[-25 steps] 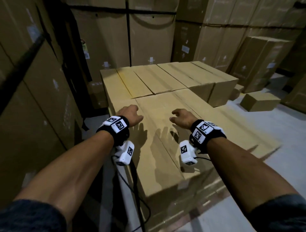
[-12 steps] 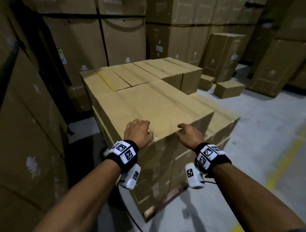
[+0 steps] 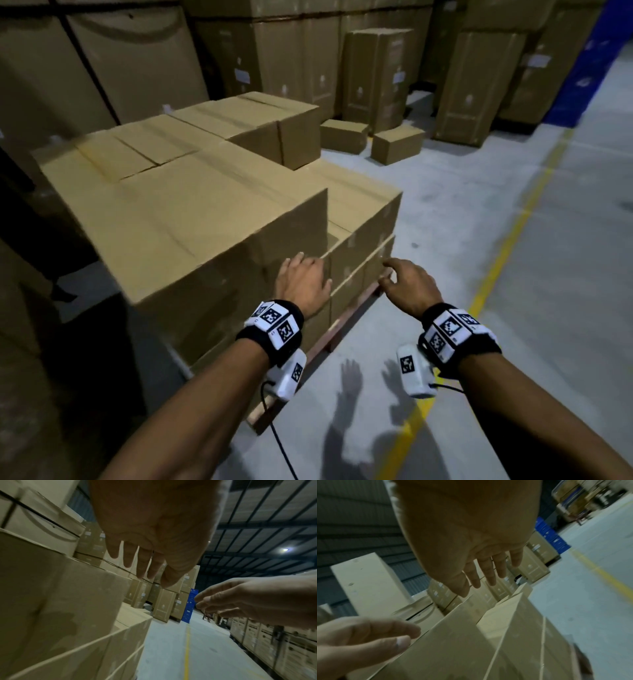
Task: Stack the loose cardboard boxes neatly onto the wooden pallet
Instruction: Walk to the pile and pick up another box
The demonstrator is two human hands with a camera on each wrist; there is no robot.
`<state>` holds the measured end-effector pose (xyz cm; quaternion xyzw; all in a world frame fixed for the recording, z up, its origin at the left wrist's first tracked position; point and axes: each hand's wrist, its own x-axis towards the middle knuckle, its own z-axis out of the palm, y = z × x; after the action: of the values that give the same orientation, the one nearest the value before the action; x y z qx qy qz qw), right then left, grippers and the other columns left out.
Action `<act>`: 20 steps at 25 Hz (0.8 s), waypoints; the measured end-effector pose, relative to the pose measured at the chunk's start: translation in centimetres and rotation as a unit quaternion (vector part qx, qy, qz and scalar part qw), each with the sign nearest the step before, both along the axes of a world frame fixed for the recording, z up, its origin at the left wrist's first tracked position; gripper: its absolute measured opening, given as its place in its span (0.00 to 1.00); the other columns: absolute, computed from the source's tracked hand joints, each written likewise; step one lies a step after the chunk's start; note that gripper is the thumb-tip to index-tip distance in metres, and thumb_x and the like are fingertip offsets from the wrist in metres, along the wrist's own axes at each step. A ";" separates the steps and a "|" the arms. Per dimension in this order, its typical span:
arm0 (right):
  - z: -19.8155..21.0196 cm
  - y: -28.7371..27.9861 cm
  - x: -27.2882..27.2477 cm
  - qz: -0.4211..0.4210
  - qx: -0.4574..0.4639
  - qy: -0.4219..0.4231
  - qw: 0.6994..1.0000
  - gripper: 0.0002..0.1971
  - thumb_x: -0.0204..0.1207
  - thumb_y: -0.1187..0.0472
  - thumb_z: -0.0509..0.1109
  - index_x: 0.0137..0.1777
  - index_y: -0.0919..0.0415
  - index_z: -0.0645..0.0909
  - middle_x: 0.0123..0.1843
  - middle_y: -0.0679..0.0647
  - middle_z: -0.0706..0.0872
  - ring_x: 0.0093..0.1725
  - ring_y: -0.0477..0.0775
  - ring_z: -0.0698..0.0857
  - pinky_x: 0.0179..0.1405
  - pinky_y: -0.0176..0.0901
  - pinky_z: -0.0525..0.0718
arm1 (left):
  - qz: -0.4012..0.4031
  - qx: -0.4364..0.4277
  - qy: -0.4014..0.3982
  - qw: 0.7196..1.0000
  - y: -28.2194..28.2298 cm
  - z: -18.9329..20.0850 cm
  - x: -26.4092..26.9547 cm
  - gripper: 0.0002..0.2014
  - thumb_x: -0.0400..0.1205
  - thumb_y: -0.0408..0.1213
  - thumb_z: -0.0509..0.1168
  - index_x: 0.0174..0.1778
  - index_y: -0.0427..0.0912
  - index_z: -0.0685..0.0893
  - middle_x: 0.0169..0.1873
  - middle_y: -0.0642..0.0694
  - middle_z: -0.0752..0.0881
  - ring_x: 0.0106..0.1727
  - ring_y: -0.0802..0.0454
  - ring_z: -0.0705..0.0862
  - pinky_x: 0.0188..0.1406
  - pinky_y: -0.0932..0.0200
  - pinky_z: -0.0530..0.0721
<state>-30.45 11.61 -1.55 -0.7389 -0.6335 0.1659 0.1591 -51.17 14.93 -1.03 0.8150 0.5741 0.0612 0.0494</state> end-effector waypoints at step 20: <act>-5.1 20.0 49.5 -0.139 -0.111 -0.065 0.982 0.26 0.85 0.50 0.64 0.81 0.55 0.72 0.79 0.57 0.77 0.77 0.62 0.75 0.73 0.52 0.73 | -0.123 -0.090 -0.076 0.985 27.6 -7.8 52.8 0.23 0.86 0.45 0.60 0.77 0.41 0.74 0.76 0.43 0.77 0.81 0.41 0.67 0.78 0.52 0.64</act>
<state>19.06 31.59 -6.65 -0.8421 -0.5109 0.1631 0.0563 1.62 42.48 -8.85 0.8647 0.4671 0.0644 0.1729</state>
